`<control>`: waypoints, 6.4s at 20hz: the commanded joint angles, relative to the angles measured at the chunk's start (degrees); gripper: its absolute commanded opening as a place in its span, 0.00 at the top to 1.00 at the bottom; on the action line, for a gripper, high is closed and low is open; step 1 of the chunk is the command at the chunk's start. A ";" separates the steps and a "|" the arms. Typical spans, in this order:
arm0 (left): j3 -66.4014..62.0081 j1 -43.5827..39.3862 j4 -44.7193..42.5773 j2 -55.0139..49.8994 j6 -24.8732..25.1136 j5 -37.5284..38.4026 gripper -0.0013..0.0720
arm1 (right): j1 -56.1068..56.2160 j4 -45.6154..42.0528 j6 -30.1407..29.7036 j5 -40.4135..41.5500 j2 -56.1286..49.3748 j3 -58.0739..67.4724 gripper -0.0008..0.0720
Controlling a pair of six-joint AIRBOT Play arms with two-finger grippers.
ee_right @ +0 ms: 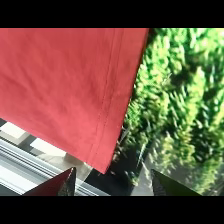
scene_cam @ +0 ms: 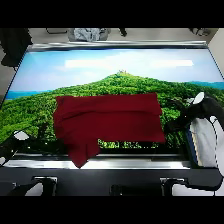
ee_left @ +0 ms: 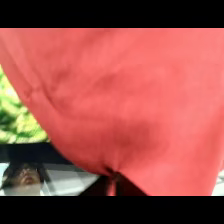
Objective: Fold the shirts.
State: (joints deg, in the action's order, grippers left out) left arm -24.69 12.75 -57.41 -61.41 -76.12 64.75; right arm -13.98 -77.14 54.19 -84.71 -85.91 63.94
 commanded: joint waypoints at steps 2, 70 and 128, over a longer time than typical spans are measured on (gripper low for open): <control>0.22 -0.59 0.02 0.09 -0.55 -1.44 0.93 | 0.00 1.70 -0.07 3.04 0.61 -4.81 0.15; -58.77 -30.16 5.73 -30.47 -6.40 -7.26 0.93 | 3.23 37.73 2.99 7.45 -6.21 27.52 0.93; -65.99 -4.61 14.71 -14.73 2.82 6.40 0.94 | 14.25 31.23 15.47 22.27 -14.45 7.65 0.07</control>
State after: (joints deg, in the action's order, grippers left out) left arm -90.70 8.84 -42.70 -76.14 -73.30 70.98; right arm -0.67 -53.67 71.22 -67.07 -97.78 73.58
